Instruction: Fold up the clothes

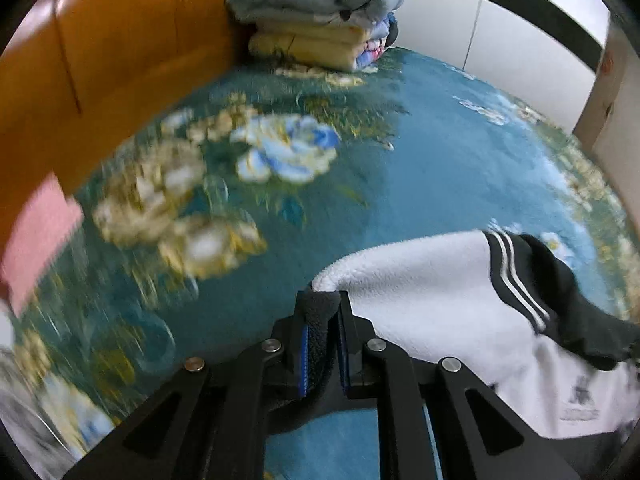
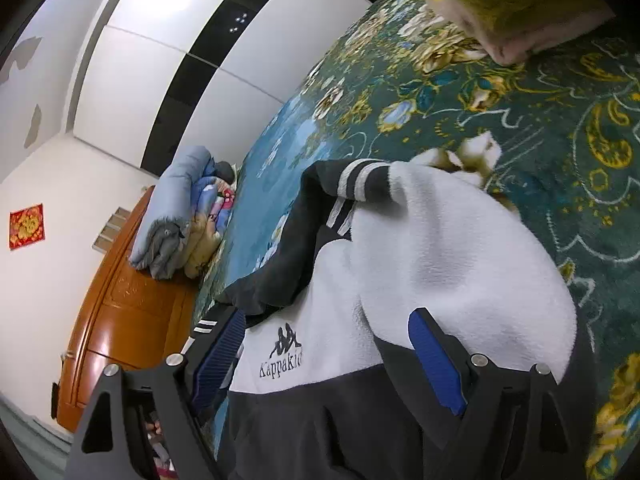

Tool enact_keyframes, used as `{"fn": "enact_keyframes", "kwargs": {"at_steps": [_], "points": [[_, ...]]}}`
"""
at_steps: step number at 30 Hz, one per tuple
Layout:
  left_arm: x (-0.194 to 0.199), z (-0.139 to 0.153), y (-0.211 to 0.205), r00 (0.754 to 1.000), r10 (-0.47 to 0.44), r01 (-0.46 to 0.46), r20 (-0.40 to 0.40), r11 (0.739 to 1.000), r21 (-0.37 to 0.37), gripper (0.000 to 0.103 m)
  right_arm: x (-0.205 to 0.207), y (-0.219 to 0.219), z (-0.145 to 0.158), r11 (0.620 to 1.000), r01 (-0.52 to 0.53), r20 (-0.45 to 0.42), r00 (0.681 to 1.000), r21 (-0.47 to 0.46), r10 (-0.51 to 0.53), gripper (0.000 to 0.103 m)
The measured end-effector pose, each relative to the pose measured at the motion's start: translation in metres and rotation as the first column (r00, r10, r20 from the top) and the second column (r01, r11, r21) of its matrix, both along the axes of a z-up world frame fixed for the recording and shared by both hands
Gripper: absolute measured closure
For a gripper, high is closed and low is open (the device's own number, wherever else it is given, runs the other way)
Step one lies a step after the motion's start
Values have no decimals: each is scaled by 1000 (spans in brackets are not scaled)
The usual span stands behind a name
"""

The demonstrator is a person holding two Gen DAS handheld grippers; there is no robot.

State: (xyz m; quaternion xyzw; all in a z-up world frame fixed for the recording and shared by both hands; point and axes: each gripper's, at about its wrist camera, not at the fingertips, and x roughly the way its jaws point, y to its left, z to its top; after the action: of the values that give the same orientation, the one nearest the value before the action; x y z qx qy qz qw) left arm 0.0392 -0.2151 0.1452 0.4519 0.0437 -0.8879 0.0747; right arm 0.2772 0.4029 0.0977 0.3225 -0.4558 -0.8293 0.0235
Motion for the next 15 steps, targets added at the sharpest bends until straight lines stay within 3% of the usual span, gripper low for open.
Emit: {"fn": "enact_keyframes", "kwargs": {"at_steps": [5,8,13,15], "points": [[-41,-20,18,999,3,9,50,972,-235,91,2,3,0,1000,5,8,1000,2,-5,17],[-68,-48,13,989,62,-32,135,976,-215,91,3,6,7,1000,8,0,1000,16,-8,17],[-67,-48,-4,979,140,-143,149,990,7,90,16,12,23,995,13,-12,1000,102,-12,17],[-61,-39,-5,977,138,-148,162,987,55,80,21,15,26,989,15,1,1000,146,-15,17]]}}
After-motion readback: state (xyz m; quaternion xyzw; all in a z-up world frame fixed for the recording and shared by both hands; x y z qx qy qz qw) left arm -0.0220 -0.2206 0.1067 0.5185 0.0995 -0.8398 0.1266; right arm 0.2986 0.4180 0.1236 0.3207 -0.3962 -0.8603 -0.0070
